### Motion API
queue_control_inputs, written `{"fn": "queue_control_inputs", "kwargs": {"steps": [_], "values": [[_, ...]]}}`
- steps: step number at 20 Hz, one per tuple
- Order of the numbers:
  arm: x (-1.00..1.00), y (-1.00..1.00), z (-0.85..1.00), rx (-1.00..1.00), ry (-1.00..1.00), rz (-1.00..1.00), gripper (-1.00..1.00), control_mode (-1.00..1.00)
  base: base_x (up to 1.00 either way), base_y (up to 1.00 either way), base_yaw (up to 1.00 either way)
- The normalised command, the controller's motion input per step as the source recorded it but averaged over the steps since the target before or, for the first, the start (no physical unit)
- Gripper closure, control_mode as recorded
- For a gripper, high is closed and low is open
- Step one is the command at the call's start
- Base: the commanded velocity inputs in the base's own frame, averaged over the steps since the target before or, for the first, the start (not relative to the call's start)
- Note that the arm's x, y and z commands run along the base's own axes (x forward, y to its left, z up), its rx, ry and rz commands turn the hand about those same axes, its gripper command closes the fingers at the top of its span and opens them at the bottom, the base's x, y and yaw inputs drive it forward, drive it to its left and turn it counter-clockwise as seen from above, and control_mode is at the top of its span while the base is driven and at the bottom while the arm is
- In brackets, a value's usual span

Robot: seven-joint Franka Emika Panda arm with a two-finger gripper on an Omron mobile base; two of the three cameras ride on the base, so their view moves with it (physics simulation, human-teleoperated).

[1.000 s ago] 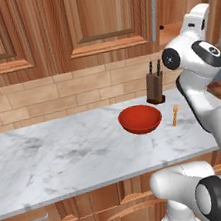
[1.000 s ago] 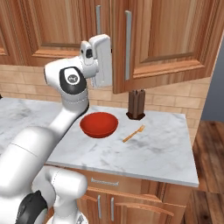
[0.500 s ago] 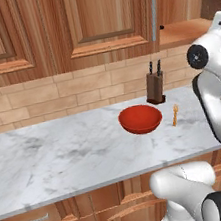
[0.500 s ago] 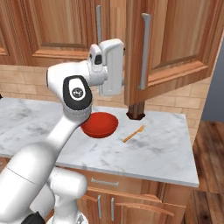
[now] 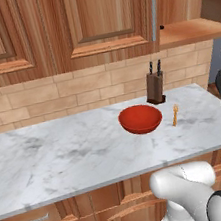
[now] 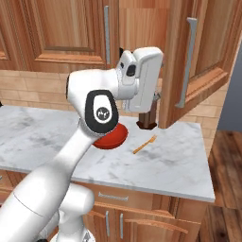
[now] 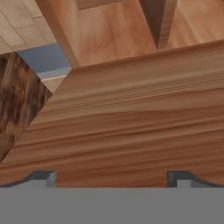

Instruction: Pick the pan from the cabinet and place it on the stove. Then turn on the stove burner for the pan.

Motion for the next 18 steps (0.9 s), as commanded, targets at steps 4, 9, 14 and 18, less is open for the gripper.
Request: {"fn": "queue_control_inputs", "kwargs": {"steps": [4, 9, 14, 18], "values": [[-0.18, -0.65, 0.0, 0.08, 0.0, -0.04, -1.0, -1.0, 0.0, 0.0, 0.0], [-0.01, -0.62, 0.0, 0.07, 0.0, -0.04, -1.0, -1.0, 0.0, 0.0, 0.0], [0.0, -0.58, -0.01, 0.06, 0.0, -0.04, -1.0, -1.0, 0.0, 0.0, 0.0], [0.04, -0.52, -0.04, 0.06, 0.01, -0.03, -1.0, -1.0, 0.0, 0.0, 0.0]]}}
